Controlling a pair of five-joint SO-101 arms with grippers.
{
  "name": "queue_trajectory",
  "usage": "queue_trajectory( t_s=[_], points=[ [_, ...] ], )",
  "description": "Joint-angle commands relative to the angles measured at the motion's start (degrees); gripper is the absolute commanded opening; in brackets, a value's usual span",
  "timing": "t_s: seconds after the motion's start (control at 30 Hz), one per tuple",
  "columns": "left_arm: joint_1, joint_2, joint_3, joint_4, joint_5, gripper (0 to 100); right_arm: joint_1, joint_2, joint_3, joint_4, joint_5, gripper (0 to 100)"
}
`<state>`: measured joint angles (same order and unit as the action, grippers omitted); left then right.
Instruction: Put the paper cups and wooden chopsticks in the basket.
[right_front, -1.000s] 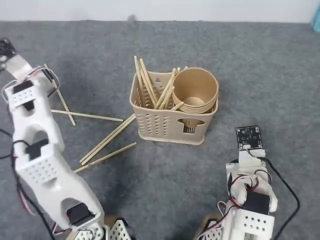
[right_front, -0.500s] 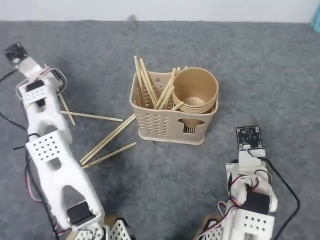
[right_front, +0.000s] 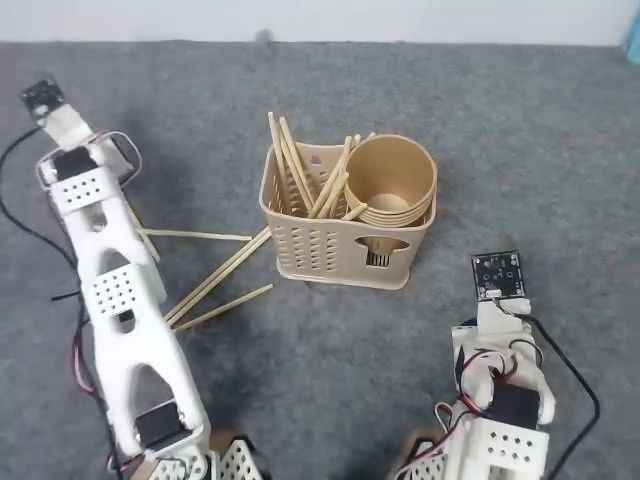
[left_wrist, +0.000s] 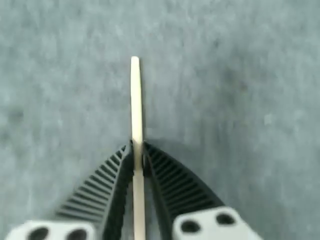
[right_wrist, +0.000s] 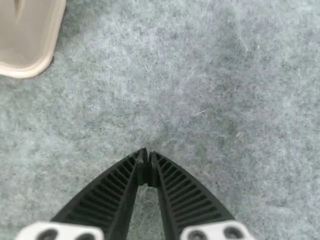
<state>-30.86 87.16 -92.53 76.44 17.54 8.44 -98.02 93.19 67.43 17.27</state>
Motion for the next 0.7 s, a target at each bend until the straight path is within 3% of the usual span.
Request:
queue_trajectory(
  t_s=[0.0,0.17,0.5,0.67],
  points=[
    [1.4,-5.2,-3.6,12.0,0.4,1,-0.2,-0.7,-0.6,0.7,0.6,0.6],
    [2.7,-12.0,-3.6,24.6,0.5,1,-0.1,-0.7,-0.6,0.7,0.6,0.6],
    [-1.1,-25.5,-2.8,24.6,0.4,1,-0.1,-0.7,-0.6,0.7,0.6,0.6],
    [-2.1,-36.7,8.6,24.6,0.4,1,-0.1,-0.7,-0.6,0.7,0.6,0.6]
  ],
)
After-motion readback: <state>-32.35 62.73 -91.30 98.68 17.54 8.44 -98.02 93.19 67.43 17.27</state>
